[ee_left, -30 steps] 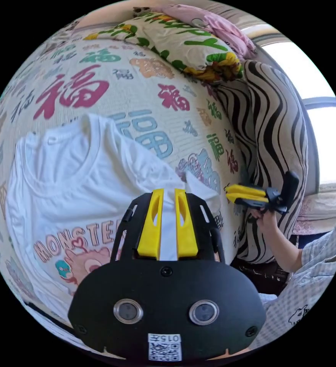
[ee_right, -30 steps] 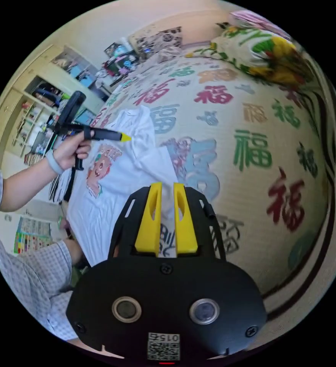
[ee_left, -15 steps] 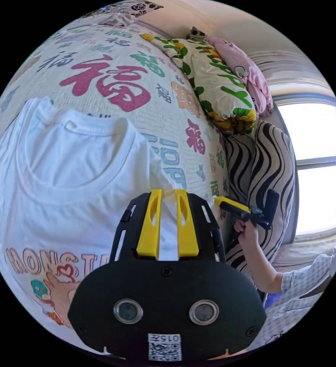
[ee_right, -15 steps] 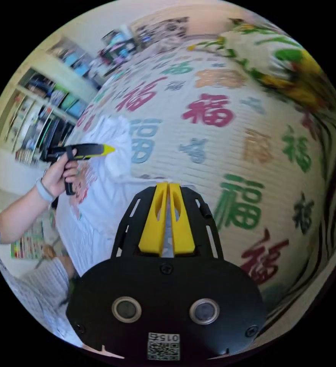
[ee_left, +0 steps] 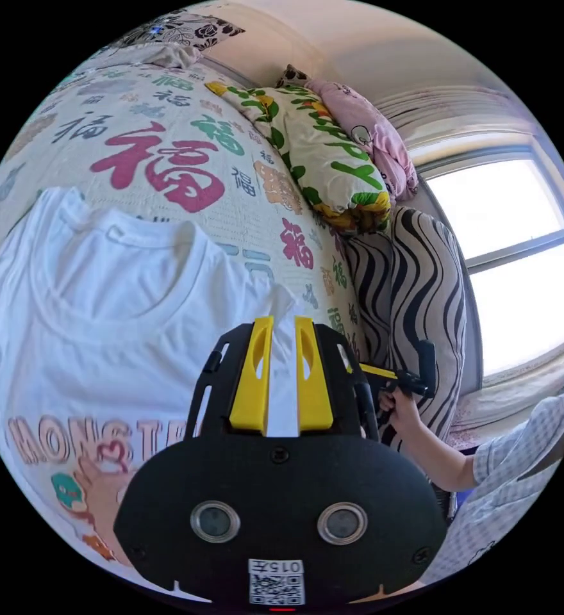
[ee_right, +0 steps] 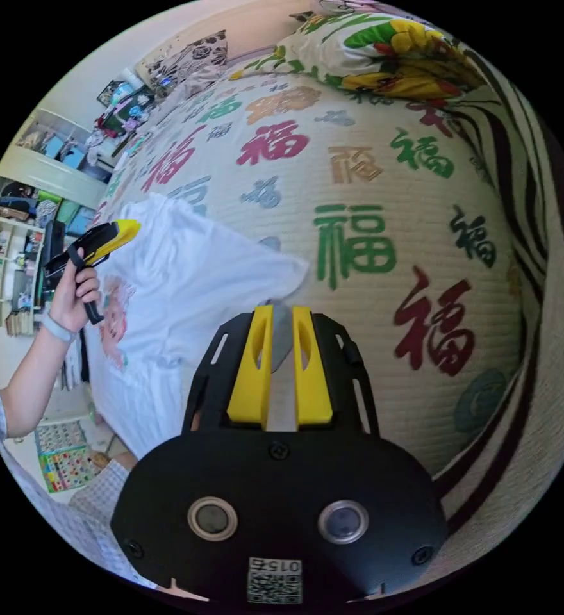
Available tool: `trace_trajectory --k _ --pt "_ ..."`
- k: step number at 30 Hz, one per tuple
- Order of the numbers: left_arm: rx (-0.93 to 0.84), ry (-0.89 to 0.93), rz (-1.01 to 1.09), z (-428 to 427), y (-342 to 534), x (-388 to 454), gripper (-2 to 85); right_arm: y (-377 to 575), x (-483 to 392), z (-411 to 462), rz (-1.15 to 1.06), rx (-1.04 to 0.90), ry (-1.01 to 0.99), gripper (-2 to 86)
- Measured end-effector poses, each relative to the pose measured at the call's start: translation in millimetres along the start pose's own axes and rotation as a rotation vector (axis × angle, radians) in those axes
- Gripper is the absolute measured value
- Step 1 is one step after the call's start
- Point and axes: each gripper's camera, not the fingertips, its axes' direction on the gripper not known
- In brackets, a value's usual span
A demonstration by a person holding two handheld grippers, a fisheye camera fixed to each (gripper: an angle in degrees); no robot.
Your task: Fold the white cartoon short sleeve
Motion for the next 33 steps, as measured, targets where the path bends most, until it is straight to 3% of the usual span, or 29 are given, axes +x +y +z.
trace_trajectory --k 4,7,11,14,21,26,31,33 --pt "-0.031 -0.022 -0.060 -34 52 -6 6.0 19 -12 18 0.051 -0.088 -0.104 6.3" --pt "-0.003 -0.047 -0.147 -67 92 -12 5.9 24 -15 14 0.043 -0.111 -0.117 1.4" --pt "0.090 -0.184 -0.245 -132 138 -22 6.0 44 -17 1 0.070 -0.140 -0.091 -0.1" --pt "0.129 -0.344 -0.291 -176 161 -30 6.9 62 -21 -9 0.162 -0.163 0.066 -0.4" --pt "0.030 -0.569 -0.216 -218 162 -47 9.8 80 -114 -8 0.048 -0.136 -0.027 -0.5" --pt "-0.036 -0.461 -0.106 -244 135 -53 3.0 75 -194 12 0.001 -0.146 -0.073 -0.4" --pt "0.217 -0.414 -0.142 -358 107 -94 2.1 65 -245 19 -0.037 -0.147 -0.066 -0.5" --pt "0.267 -0.474 -0.303 -402 96 -148 2.8 54 -262 23 -0.053 -0.142 -0.082 -0.4"
